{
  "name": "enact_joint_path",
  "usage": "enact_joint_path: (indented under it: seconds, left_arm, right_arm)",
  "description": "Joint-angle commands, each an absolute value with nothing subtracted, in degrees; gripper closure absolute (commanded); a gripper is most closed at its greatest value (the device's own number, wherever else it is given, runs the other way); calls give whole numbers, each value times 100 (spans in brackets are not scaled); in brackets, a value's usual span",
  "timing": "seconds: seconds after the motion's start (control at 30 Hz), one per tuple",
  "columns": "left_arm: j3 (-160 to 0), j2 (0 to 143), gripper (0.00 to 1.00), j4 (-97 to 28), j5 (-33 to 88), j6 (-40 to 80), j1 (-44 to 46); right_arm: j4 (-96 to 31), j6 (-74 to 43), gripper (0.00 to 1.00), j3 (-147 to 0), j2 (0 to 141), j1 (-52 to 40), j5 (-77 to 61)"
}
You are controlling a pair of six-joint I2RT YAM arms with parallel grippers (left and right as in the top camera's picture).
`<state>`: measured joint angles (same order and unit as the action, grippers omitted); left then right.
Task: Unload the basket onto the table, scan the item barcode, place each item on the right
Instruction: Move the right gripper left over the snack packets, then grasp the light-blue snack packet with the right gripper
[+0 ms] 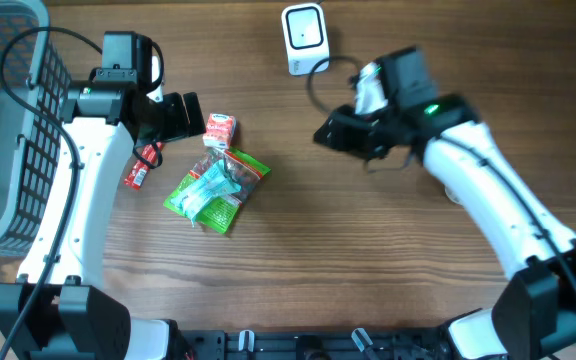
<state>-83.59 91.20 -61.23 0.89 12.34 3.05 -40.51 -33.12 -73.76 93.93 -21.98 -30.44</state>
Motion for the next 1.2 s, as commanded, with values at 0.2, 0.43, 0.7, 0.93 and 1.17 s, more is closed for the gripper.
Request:
enact_joint_path:
  seconds: [0.2,0.43,0.7,0.93,1.17]
  left_arm:
    - [-8359,9124,0,-6112,56,1247,309]
    - [-8359,9124,0,-6112,56,1247,309]
    - [-8359,9124,0,-6112,56,1249,309]
    - [-8359,9124,0,-6112,56,1247,309]
    - [-8359,9124,0,-6112,56,1249,309]
  right_arm:
    - [-1457,-4967,36,-5789,9441,-3621,-2497]
    - [-285,-5317,34,-5505,9529,-4453,-1422]
    - [279,-5240,38,-5728,10136,-4539,-1938]
    - [998,-4840,33,-5758,10565,-4536,-1787]
    - [1306,-4845,33,-5758,10914,-4550,-1782]
